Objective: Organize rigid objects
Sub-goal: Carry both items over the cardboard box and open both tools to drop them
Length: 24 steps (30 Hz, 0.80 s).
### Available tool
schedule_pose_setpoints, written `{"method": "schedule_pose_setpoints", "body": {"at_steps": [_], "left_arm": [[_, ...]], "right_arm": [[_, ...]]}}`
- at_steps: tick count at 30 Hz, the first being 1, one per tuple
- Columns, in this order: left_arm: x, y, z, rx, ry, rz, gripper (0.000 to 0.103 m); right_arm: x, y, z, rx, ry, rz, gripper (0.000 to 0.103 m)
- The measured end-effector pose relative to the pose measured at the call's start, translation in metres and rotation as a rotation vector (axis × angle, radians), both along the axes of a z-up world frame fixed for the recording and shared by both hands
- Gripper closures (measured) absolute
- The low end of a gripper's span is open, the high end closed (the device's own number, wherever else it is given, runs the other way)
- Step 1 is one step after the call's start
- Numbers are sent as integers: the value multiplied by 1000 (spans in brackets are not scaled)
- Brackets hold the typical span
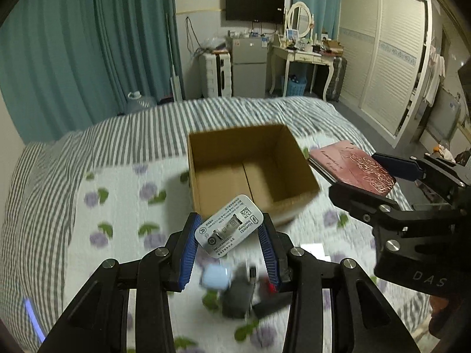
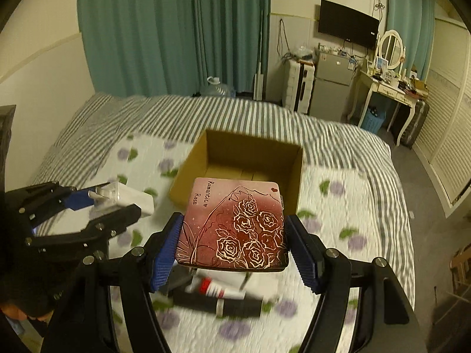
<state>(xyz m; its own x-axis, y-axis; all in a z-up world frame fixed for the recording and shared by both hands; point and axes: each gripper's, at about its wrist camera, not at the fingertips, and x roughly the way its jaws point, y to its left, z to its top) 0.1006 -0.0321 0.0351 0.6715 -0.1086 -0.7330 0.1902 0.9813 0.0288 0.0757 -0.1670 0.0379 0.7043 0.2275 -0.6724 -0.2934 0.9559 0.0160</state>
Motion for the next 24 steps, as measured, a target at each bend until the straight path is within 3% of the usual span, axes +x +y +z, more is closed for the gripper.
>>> {"method": "schedule_pose_setpoints", "body": {"at_steps": [4, 9, 14, 24], "left_arm": [[47, -4, -2, 15, 6, -2, 62], [102, -6, -26, 25, 32, -23, 62], [150, -2, -65, -18, 107, -13, 62], [182, -19, -117, 61, 166, -28, 62]], "right_arm": [[47, 0, 7, 8, -8, -7, 34], [113, 6, -2, -2, 8, -7, 34], [169, 6, -37, 38, 85, -28, 34], [214, 1, -99, 18, 155, -53, 33]]}}
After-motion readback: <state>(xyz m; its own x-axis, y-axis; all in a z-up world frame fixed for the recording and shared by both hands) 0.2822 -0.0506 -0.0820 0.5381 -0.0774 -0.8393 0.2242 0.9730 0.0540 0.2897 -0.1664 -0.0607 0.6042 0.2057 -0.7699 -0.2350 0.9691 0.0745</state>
